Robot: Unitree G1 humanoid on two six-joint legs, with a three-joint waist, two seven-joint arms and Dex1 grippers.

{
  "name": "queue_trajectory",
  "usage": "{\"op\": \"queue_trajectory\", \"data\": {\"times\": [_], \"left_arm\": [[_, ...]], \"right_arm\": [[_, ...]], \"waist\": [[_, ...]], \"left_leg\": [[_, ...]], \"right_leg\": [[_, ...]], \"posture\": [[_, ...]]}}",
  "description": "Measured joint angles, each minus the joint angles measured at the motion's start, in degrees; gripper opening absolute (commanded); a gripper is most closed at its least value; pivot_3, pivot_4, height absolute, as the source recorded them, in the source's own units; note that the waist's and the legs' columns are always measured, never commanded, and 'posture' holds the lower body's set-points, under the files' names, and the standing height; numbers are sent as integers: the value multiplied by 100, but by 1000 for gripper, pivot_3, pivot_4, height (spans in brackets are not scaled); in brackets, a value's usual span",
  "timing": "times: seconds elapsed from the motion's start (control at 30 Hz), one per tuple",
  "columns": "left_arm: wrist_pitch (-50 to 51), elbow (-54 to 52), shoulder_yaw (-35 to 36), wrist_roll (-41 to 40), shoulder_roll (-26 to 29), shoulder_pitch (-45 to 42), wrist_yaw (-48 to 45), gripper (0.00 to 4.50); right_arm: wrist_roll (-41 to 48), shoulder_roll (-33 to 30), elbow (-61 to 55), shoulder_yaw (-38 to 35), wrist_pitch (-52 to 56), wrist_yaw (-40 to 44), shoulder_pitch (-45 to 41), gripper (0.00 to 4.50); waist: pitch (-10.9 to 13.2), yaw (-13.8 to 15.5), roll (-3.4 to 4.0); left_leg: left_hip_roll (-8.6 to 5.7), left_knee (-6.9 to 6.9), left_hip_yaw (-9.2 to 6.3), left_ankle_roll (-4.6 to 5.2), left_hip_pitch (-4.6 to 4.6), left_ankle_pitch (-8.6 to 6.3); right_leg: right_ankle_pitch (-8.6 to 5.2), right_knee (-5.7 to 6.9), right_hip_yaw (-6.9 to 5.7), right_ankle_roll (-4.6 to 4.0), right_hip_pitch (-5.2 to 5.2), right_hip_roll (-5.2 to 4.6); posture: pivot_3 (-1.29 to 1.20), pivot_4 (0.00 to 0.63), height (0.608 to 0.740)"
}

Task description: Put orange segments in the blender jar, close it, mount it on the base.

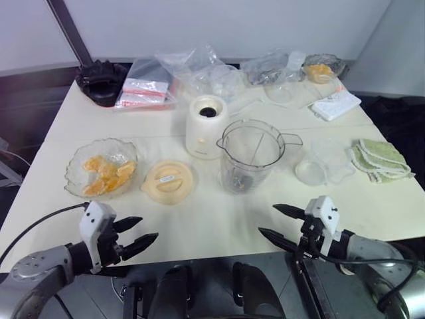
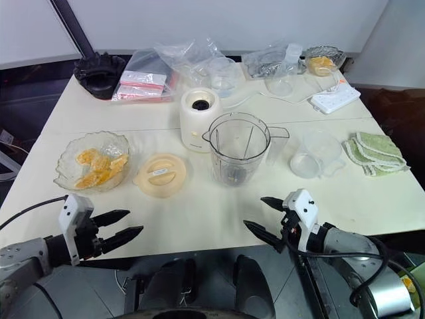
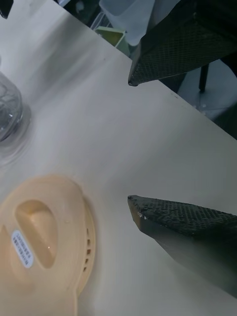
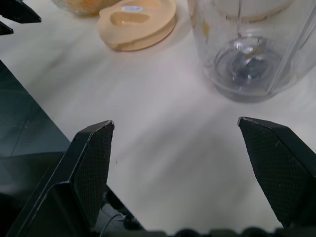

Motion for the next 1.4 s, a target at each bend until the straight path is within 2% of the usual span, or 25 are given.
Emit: {"op": "queue_trajectory", "data": {"times": [0.7,1.0,1.1,1.17,1.23,1.33,1.4], "left_arm": [[-74,12,107,2,-102,-131,206,3692],[-54,147,109,28,-44,-466,260,3692],[396,443,192,-9,83,-1135,723,3692],[1114,769,371,-214,402,-1782,1108,3692],[2029,1147,554,-471,809,-2615,1476,3692],[2857,1853,591,-638,875,-4095,2034,3692],[3200,2362,463,-371,937,-4998,2520,3692]], "right_arm": [[335,6,-169,-16,383,-261,-335,4203],[318,25,-201,69,382,-353,-324,4203],[336,-5,-277,86,456,-354,-368,4203],[480,-126,-461,48,625,-350,-452,4203],[804,-255,-767,-29,882,-359,-651,4203],[1329,-425,-1138,-133,1231,-411,-960,4203],[1588,-542,-1314,-194,1416,-458,-1147,4203]], "waist": [[-2,11,-2],[-2,13,-2],[-2,38,-4],[-2,43,-8],[-2,31,-15],[1,33,-32],[-4,39,-62]], "left_leg": [[2,-8,27,0,-6,0],[2,-8,29,0,-5,0],[3,-3,21,1,-5,0],[4,6,14,1,-4,1],[4,11,10,3,-1,2],[-6,21,9,17,1,10],[-16,20,10,20,2,12]], "right_leg": [[17,-25,-1,-25,8,-6],[17,-24,-1,-26,7,-6],[18,-16,-2,-26,8,0],[19,-6,-5,-26,13,5],[19,0,-7,-25,17,9],[19,25,-6,-24,21,9],[19,35,-8,-23,21,14]], "posture": [[0,150,740],[0,150,740],[0,150,740],[0,150,740],[0,150,740],[0,150,740],[0,150,740]]}}
